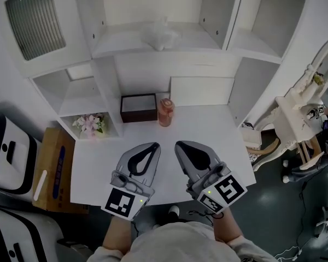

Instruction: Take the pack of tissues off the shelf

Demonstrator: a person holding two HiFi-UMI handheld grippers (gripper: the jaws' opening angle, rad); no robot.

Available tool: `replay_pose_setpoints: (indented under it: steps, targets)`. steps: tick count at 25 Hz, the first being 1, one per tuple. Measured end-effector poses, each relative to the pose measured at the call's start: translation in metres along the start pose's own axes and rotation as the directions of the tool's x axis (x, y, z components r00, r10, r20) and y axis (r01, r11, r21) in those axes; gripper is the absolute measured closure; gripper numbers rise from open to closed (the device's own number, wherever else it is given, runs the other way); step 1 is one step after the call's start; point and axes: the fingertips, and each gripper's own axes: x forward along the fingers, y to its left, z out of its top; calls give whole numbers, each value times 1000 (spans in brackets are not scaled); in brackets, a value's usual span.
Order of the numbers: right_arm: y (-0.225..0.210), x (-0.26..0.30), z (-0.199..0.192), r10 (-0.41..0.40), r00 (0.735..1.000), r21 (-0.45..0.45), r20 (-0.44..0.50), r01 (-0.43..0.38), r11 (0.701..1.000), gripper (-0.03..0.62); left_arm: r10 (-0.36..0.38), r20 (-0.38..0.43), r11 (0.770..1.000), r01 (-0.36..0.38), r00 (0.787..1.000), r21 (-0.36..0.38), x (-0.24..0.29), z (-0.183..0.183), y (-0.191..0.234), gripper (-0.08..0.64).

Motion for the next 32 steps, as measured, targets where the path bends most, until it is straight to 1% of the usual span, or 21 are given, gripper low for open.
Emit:
replay_pose_setpoints:
  steps: [5, 7, 9, 11, 15, 18, 20, 24, 28, 32]
  targets:
    - [-16, 13, 2, 24, 1000, 0, 5, -24, 1000, 592, 19, 5, 1000, -19, 1000, 1, 17, 2, 11, 558]
    - [-23, 17, 3, 29, 1000, -1, 3, -29, 1000, 592, 24, 20, 1000, -24, 999, 1, 23, 4, 14, 558]
    - [-30, 20, 2, 33, 999, -4, -2, -33, 999, 592, 28, 43, 999, -29, 999, 17, 29, 6, 17, 560]
    - [-36, 23, 0, 41, 999, -7, -7, -41, 999, 592, 34, 27, 999, -34, 999, 24, 35, 4, 17, 560]
    - [-42, 26, -3, 69, 998, -9, -10, -69, 998, 593, 60, -3, 998, -60, 998, 12, 40, -1, 16, 558]
    - [-44, 32, -3, 76, 997, -14, -6, -77, 997, 594, 75, 20, 996, -75, 997, 37, 40, -1, 24, 558]
    - [-44, 33, -3, 78, 997, -14, -3, -78, 997, 594, 77, 30, 996, -78, 997, 38, 42, -1, 29, 558]
    - [-49, 39, -1, 67, 998, -4, -1, -67, 998, 594, 56, 4, 998, -56, 998, 11, 46, -6, 33, 558]
    - [-52, 49, 3, 27, 1000, -12, -3, -27, 1000, 592, 4, -3, 1000, -4, 1000, 18, 51, -7, 39, 558]
    - [-53, 62, 13, -19, 1000, -15, 10, 20, 1000, 592, -52, 7, 998, 52, 999, 27, 53, 0, 51, 558]
